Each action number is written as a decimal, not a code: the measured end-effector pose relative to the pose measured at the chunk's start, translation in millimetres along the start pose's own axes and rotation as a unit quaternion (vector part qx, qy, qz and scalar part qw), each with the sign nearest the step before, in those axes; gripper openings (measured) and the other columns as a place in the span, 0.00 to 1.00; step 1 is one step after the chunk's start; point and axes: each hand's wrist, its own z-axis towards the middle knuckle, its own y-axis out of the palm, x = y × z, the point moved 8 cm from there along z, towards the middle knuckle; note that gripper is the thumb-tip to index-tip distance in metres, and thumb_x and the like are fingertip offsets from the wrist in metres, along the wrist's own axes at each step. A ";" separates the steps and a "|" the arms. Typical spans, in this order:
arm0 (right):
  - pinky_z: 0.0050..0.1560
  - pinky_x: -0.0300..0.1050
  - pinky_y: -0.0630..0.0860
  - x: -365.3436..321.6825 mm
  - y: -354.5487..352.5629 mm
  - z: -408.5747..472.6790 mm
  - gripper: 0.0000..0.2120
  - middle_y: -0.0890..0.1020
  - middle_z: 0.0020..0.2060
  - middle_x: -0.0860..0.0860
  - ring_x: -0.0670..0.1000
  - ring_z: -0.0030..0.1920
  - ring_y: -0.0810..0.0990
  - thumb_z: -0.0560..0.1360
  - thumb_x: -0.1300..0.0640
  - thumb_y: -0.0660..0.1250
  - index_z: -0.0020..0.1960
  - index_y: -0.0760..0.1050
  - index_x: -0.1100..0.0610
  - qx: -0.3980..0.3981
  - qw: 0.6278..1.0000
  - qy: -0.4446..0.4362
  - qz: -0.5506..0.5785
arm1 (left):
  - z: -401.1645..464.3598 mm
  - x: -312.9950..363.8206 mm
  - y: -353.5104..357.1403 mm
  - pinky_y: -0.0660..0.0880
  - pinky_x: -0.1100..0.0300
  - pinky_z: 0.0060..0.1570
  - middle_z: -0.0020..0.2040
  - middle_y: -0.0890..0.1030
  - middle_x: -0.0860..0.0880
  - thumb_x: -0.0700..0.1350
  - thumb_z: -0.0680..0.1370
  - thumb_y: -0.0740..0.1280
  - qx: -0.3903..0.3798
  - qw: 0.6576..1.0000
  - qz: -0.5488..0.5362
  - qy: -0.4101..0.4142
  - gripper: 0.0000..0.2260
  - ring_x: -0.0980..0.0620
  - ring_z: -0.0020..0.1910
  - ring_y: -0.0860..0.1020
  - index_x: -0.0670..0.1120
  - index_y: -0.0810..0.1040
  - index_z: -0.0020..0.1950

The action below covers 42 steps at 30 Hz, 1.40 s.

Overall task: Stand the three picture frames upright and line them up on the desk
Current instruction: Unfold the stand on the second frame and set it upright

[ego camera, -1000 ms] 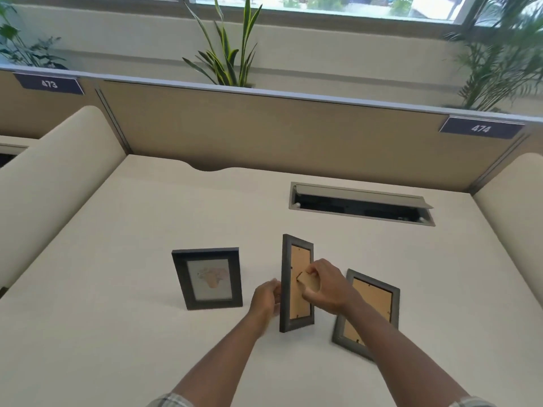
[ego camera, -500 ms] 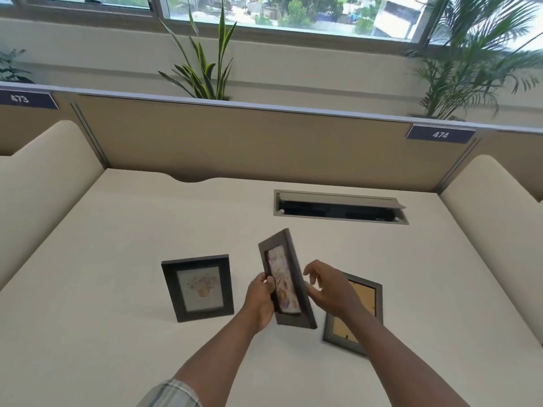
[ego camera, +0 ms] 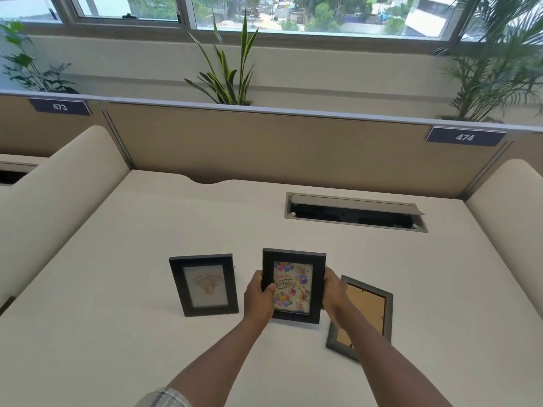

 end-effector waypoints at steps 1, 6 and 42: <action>0.45 0.47 0.81 2.4 1.7 3.8 0.19 0.84 0.51 0.51 0.52 0.52 0.84 0.83 0.46 0.46 0.58 0.74 0.51 0.002 1.000 0.000 0.003 | 0.3 0.3 -2.7 0.80 0.67 0.39 0.59 0.80 0.46 0.40 0.81 0.60 0.022 0.999 0.033 0.009 0.07 0.47 0.58 0.80 0.48 0.71 0.58; 0.37 0.39 0.80 11.2 7.3 19.7 0.21 0.86 0.43 0.45 0.46 0.44 0.85 0.83 0.46 0.45 0.52 0.76 0.48 -0.008 0.999 0.023 0.024 | 0.7 -0.4 -11.6 0.81 0.56 0.50 0.63 0.78 0.43 0.41 0.81 0.60 0.085 0.988 0.128 0.006 0.12 0.45 0.62 0.77 0.43 0.71 0.65; 0.50 0.50 0.74 42.2 -139.6 -24.9 0.16 0.77 0.52 0.57 0.58 0.53 0.76 0.64 0.45 0.68 0.37 0.68 0.56 0.072 0.835 0.075 -0.541 | -52.8 -42.1 158.6 0.69 0.56 0.43 0.53 0.80 0.42 0.48 0.82 0.54 -0.068 0.925 0.371 -0.049 0.15 0.46 0.46 0.76 0.40 0.76 0.54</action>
